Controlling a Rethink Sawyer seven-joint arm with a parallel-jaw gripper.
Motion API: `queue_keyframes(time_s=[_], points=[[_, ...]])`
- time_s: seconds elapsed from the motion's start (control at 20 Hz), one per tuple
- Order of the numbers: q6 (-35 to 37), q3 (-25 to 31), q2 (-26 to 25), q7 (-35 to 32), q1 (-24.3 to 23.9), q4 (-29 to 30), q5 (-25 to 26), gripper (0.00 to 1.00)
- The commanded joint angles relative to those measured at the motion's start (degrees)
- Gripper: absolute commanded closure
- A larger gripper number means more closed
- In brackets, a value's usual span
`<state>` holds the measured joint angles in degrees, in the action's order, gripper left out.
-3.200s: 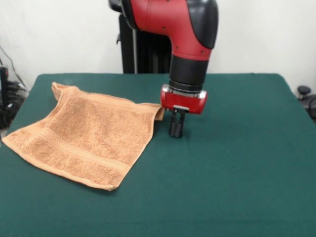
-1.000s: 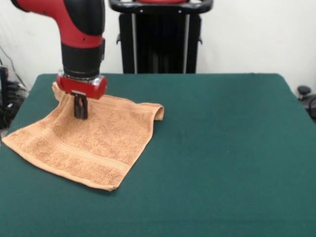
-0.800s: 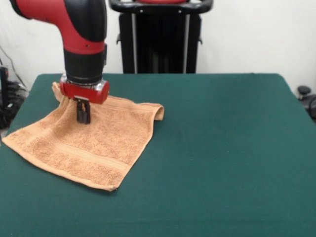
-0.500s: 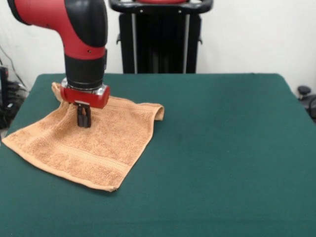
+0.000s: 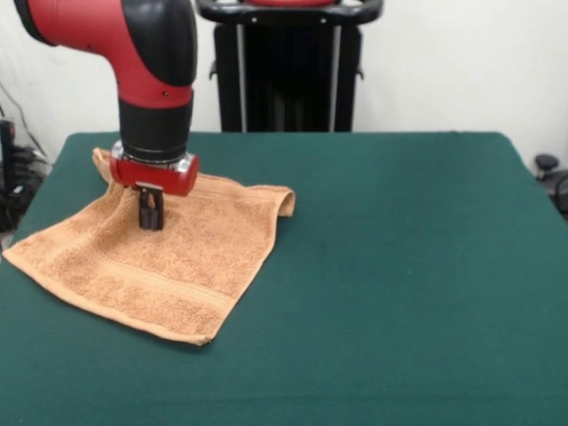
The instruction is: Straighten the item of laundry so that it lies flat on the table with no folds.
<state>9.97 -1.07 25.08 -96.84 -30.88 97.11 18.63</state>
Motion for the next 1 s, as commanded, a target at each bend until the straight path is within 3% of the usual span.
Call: queue_keyframes(time_s=[0.05, 0.6, 1.0], points=[[-4.7, 8.4, -10.8, -6.9, 4.8, -8.8, -1.9, 1.0], [-6.7, 5.3, -13.1, -13.7, 11.5, -11.2, -9.0, 1.0], [-6.2, 5.2, -12.9, -13.2, 13.4, -10.9, -12.8, 1.0]])
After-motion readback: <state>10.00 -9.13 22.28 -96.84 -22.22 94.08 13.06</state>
